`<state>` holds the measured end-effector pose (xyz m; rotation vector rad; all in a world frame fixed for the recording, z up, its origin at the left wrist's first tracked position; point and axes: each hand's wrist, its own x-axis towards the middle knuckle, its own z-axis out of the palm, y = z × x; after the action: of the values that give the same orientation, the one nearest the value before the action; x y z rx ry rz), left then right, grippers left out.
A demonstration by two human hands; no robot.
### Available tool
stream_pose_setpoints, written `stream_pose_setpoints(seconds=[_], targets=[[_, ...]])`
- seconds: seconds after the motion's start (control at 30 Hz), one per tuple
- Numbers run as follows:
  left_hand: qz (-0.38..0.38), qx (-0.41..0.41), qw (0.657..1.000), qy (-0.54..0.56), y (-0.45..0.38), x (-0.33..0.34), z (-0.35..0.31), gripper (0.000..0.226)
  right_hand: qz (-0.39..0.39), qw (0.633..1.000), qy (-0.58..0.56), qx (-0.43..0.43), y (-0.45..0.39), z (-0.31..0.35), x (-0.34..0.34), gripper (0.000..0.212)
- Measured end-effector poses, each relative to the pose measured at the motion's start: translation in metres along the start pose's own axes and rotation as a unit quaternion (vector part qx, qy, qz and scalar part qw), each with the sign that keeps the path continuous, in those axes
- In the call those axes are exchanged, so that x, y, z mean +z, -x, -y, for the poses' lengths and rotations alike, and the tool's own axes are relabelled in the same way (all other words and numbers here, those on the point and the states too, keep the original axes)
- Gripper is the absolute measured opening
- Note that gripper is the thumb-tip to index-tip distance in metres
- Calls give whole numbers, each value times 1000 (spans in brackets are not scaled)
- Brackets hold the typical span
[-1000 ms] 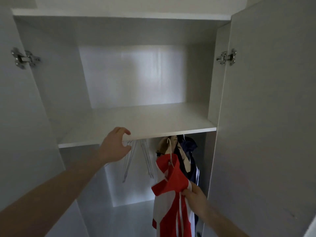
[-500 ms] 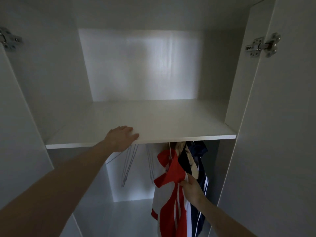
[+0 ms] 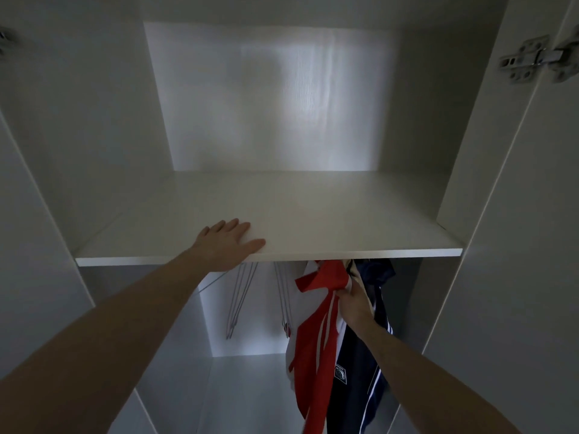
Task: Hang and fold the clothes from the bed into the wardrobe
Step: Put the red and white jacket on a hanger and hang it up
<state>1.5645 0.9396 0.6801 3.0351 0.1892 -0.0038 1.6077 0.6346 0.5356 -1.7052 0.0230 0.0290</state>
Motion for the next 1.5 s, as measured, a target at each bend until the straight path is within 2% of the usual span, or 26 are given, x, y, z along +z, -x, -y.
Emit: stream_pose_setpoints(seconds=[0.1, 0.33, 0.47, 0.6, 0.7, 0.8, 0.87, 0.93, 1.0, 1.07, 1.13, 1.2, 1.3, 1.37, 1.5], targets=[[-12, 2, 1000, 3, -2, 3, 1, 91, -7, 999, 30, -6, -16, 7, -2, 45], [-34, 1, 999, 12, -5, 8, 3, 104, -15, 992, 116, 36, -50, 13, 1, 45], [-49, 2, 999, 5, -5, 9, 3, 96, 15, 987, 151, 45, -51, 4, 5, 42], [-47, -2, 999, 12, -2, 8, 1, 102, 40, 956, 275, 97, -47, -18, 6, 44], [-48, 0, 999, 12, -2, 7, 1, 95, 5, 943, 321, 92, -43, -26, 3, 43], [-49, 1, 999, 10, -2, 8, 1, 89, -32, 966, 253, 34, -35, -37, 1, 64], [-49, 1, 999, 12, -1, 8, 1, 90, -83, 957, 275, 35, -25, -46, 5, 68], [-50, 0, 999, 13, -1, 8, 1, 90, -161, 935, 315, 1, -13, -56, 13, 59], [-52, -1, 999, 13, 0, 8, 1, 90, -214, 934, 266, -108, 0, -62, 22, 38], [-51, -2, 999, 15, 0, 7, 0, 90, -183, 941, 215, -185, 12, -67, 35, 22], [-50, -1, 999, 15, 1, 6, 0, 90, -98, 957, 184, -200, 21, -69, 53, 27], [-50, -1, 999, 13, 2, 6, -1, 90, -18, 971, 176, -162, 22, -71, 72, 28], [-50, -1, 999, 11, 3, 5, -1, 88, 61, 978, 192, -53, 10, -66, 94, 33], [-49, 1, 999, 10, 3, 5, -1, 88, 88, 974, 207, -4, -1, -61, 102, 39], [-52, -1, 998, 20, 4, 5, -1, 103, 92, 967, 235, 26, -19, -56, 112, 38]])
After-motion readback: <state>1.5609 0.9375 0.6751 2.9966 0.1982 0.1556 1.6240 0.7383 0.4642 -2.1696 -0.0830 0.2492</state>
